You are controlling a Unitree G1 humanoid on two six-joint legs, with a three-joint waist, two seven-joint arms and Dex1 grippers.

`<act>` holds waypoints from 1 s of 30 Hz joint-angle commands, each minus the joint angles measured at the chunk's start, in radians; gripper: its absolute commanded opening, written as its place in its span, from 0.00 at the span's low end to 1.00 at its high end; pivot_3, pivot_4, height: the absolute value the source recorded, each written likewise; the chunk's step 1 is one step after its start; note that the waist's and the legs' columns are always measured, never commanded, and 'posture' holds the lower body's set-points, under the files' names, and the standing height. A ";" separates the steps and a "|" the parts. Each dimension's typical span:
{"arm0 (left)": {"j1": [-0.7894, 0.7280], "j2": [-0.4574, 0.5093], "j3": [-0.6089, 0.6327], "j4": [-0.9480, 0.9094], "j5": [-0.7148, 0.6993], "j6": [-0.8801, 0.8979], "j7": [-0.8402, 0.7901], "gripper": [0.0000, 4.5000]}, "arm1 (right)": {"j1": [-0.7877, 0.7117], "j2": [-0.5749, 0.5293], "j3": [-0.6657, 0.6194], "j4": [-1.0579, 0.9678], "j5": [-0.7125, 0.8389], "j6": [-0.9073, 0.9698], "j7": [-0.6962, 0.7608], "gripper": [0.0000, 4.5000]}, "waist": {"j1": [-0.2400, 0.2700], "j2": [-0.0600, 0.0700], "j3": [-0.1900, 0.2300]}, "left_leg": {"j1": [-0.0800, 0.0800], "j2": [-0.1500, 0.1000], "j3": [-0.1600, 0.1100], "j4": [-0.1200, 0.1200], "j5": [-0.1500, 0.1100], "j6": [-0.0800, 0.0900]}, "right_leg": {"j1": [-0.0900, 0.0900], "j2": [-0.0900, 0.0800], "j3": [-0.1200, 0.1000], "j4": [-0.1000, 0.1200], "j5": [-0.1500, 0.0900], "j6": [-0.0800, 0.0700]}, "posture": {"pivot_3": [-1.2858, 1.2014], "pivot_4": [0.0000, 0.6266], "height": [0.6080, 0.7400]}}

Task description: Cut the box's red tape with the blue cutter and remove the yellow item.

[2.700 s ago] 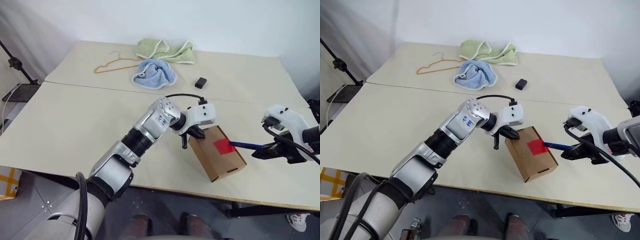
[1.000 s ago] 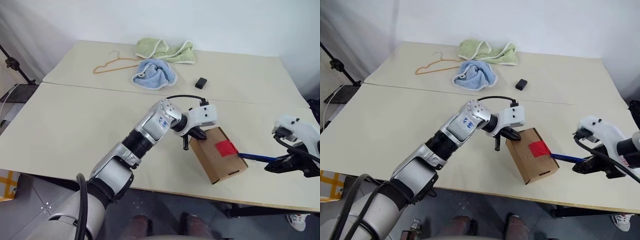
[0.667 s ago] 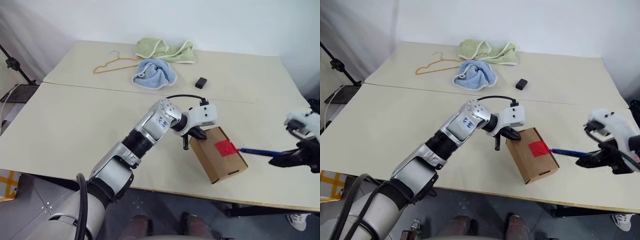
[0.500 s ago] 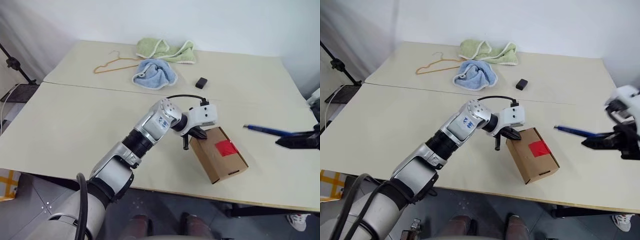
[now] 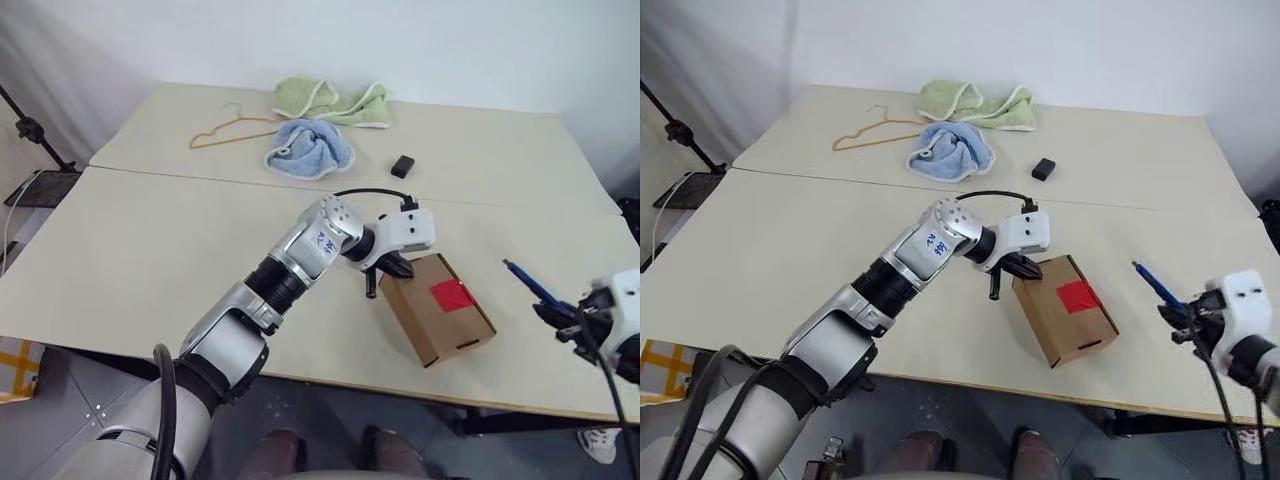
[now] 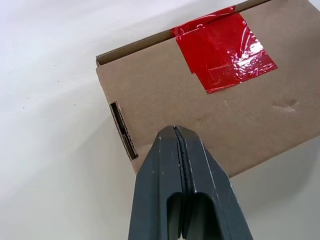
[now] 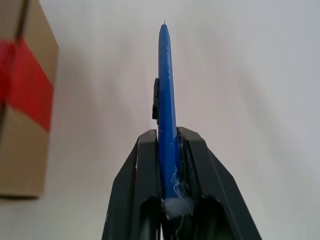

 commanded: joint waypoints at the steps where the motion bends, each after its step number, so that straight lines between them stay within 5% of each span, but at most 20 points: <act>1: 0.073 0.021 -0.077 0.071 0.063 0.055 0.001 0.00 | -0.002 0.080 0.014 0.043 -0.069 -0.103 -0.028 0.20 | -0.001 0.000 0.000 | 0.000 0.000 0.000 0.000 0.001 -0.001 | 0.000 0.000 0.000 0.000 0.000 0.000 | 0.52 0.24 1.00; 12: 0.058 0.056 -0.006 -0.004 0.026 0.107 0.006 0.00 | 0.089 0.054 -0.084 -0.051 -0.105 -0.133 0.050 0.99 | -0.013 0.006 0.001 | -0.001 0.001 -0.001 -0.001 0.001 -0.001 | -0.001 0.000 -0.001 0.001 -0.003 -0.005 | 0.52 0.24 1.00; 18: 0.001 0.132 0.072 -0.102 -0.030 0.216 -0.041 0.00 | 0.009 -0.083 -0.079 -0.081 -0.081 -0.039 0.099 0.99 | -0.040 0.007 0.012 | -0.001 0.002 0.000 -0.001 0.004 0.002 | -0.004 0.002 -0.002 0.003 -0.001 -0.002 | 0.52 0.24 1.00; 21: -0.015 0.176 0.082 -0.151 -0.052 0.270 -0.070 0.00 | -0.086 -0.116 -0.030 -0.065 -0.037 0.048 0.103 0.86 | -0.047 0.008 0.020 | -0.003 0.002 0.002 -0.001 0.005 0.001 | -0.010 0.002 -0.002 0.006 -0.001 -0.001 | 0.52 0.24 1.00; 30: 0.052 0.371 -0.024 -0.415 -0.103 0.449 -0.210 0.00 | -0.274 -0.188 0.202 0.008 -0.115 0.082 0.136 0.14 | -0.025 0.009 0.025 | -0.031 -0.001 0.002 0.003 0.016 -0.013 | -0.047 0.011 -0.010 0.033 -0.003 -0.006 | 0.52 0.24 1.00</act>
